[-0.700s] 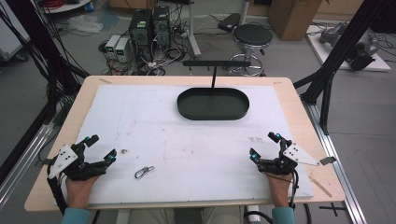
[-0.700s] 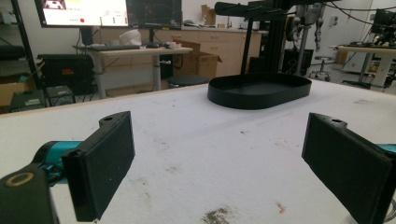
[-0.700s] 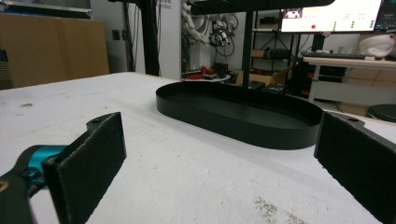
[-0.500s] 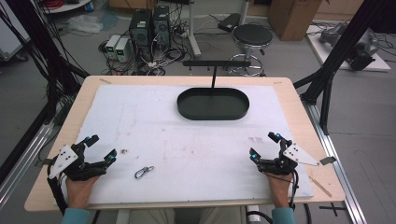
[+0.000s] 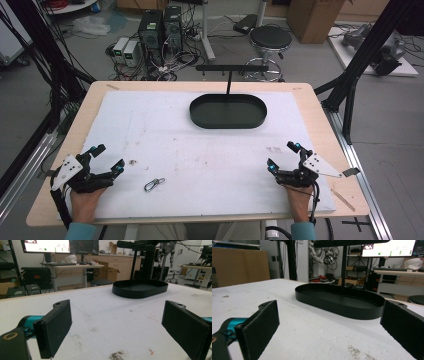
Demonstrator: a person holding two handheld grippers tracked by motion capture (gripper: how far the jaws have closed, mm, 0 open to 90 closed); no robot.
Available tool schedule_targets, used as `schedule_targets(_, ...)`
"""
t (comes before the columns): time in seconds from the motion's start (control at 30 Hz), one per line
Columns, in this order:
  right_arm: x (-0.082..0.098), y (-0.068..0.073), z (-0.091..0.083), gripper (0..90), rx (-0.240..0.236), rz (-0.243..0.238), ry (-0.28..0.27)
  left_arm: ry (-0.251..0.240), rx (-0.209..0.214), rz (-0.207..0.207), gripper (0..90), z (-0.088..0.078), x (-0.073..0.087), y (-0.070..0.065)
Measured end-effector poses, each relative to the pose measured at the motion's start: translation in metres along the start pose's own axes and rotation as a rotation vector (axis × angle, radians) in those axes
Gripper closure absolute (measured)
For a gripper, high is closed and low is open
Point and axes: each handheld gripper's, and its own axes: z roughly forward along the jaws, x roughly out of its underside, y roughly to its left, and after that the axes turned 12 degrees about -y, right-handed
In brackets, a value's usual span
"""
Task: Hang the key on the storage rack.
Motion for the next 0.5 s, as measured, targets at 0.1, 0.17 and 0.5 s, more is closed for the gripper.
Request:
schedule_targets(0.1,0.0,0.0,0.0,1.6,-0.003,-0.006,-0.004,-0.009,0.015,-0.018,8.9,-0.001,0.0,0.001)
schedule_targets(0.17,0.0,0.0,0.0,1.6,-0.003,-0.01,0.002,0.003,0.032,-0.036,8.8,-0.001,-0.001,0.002)
schedule_targets(0.5,0.0,0.0,0.0,1.6,-0.006,-0.005,-0.005,0.118,0.21,0.038,8.8,0.014,-0.042,-0.009)
